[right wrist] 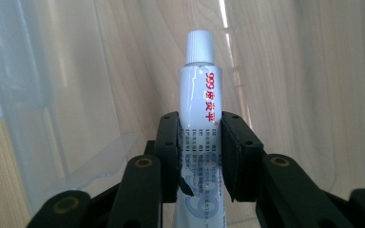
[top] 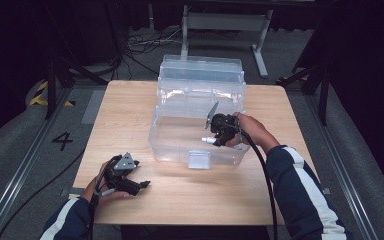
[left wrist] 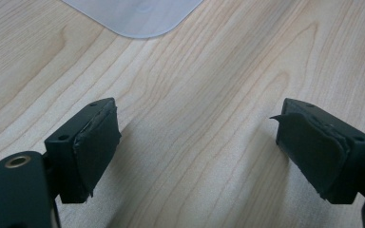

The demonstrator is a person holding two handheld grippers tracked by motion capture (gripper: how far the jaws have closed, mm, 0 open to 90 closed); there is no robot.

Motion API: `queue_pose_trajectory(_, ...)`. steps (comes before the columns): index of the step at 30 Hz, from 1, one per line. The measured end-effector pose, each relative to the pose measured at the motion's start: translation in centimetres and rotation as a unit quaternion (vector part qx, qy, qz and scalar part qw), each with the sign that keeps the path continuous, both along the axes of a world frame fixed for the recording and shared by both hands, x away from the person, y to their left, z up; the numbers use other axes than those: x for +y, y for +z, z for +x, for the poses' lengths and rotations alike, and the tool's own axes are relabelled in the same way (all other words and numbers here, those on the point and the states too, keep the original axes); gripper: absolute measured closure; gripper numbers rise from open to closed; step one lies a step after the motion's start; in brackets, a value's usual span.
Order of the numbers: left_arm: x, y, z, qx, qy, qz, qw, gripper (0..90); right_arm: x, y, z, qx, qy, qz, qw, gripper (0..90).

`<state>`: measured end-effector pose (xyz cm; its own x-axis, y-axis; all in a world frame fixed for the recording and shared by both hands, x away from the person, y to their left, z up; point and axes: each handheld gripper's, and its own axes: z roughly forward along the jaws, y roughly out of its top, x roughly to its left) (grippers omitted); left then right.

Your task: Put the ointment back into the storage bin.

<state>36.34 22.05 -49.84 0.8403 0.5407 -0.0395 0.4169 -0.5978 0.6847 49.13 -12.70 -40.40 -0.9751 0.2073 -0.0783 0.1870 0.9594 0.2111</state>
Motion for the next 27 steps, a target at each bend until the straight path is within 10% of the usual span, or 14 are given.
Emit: queue_pose_trajectory(27, 0.0, 0.0, 0.0, 0.000, 0.000, 0.000, 1.0000, 14.7, -0.2, -1.3, 0.2, 0.024, -0.001, -0.006, 0.9997, 70.9)
